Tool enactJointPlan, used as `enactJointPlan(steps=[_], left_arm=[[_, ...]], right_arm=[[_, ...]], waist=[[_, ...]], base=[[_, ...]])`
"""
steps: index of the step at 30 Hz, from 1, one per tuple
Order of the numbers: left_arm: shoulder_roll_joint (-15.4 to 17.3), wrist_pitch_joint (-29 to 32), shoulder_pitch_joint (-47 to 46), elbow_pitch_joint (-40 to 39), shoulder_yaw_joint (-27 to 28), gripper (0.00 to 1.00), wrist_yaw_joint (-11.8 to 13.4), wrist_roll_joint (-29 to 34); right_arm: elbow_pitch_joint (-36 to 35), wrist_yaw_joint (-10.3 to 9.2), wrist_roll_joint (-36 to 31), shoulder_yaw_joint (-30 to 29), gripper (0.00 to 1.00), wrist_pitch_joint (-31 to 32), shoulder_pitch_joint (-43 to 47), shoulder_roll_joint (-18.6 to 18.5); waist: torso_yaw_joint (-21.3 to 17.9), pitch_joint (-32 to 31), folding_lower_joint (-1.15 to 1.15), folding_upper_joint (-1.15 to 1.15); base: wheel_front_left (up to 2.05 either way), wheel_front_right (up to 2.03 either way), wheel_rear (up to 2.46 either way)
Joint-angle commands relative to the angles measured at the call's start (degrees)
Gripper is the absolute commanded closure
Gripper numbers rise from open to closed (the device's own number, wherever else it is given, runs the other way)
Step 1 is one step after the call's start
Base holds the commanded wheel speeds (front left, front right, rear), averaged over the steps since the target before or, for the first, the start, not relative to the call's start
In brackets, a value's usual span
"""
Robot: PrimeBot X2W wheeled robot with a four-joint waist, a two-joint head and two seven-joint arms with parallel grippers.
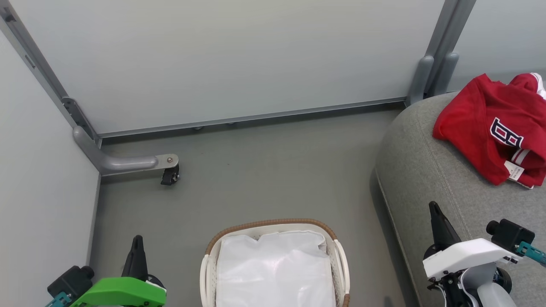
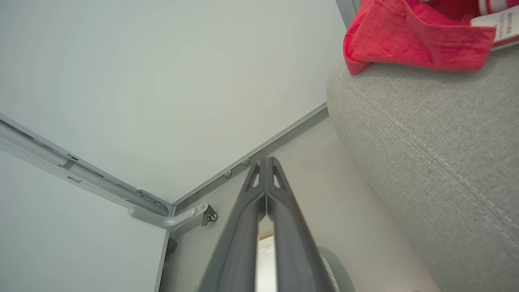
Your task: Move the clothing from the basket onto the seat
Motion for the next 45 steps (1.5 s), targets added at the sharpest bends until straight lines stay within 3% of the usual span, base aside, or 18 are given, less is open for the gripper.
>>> enactJointPlan(steps=[1,45], left_arm=[[0.2,0.5,-1.8,-1.1,0.6,1.00,-0.4,-1.8],[0.3,8.1,-3.9,-4.3,4.8,1.00,-1.1,-27.2]], right_arm=[[-1.1,-0.02,2.0,-0.4,1.00,0.5,-0.4,-0.3],[-3.9,-0.04,31.5,-3.1,1.00,8.1,0.1,-0.6]], waist=[[0.0,0.0,0.00,0.00],[0.0,-0.5,0.00,0.00]], base=[[0.00,0.00,0.00],[0.00,0.00,0.00]])
